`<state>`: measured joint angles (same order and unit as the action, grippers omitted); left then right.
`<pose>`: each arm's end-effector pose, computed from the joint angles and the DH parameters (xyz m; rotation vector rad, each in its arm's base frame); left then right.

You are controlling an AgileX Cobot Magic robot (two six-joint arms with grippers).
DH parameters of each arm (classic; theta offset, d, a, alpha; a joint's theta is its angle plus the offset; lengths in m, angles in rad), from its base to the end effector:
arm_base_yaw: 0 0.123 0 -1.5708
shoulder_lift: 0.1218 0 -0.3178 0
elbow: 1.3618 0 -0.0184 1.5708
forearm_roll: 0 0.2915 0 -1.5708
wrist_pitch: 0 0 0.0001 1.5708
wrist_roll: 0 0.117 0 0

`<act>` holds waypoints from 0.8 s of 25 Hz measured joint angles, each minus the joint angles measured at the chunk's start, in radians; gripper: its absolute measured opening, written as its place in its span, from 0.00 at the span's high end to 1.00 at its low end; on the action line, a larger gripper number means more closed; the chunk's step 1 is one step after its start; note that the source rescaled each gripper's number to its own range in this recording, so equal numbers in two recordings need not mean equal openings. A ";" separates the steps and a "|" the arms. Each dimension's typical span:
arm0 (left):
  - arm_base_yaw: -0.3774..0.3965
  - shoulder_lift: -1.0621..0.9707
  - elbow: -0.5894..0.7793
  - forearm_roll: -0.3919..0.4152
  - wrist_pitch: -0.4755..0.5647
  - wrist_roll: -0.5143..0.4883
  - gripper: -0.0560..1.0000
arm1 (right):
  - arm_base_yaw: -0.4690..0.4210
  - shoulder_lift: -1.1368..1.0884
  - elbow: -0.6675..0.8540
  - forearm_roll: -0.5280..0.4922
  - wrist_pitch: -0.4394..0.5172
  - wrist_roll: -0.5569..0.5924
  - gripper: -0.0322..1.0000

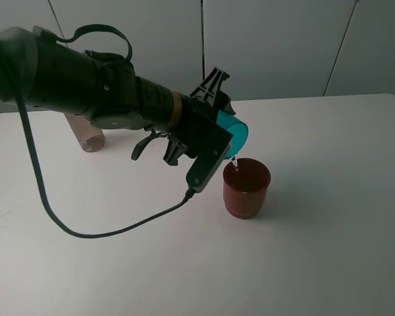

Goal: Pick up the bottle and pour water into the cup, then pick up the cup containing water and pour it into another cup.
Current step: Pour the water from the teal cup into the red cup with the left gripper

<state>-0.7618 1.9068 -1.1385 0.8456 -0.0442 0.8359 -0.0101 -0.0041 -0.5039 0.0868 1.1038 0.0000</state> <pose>0.3385 -0.3281 0.1678 2.1324 0.7572 0.4632 0.0175 0.0089 0.2823 0.0038 2.0777 0.0983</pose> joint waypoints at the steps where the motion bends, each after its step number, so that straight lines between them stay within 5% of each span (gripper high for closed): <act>1: 0.000 0.000 0.000 0.002 -0.005 0.011 0.89 | 0.000 0.000 0.000 0.000 0.000 0.000 0.93; 20: -0.023 -0.010 -0.041 0.014 -0.074 0.126 0.89 | 0.000 0.000 0.000 0.000 0.000 -0.007 0.97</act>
<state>-0.7846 1.8971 -1.1797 0.8591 -0.1186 0.9616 -0.0101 -0.0041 -0.5039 0.0868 1.1038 -0.0069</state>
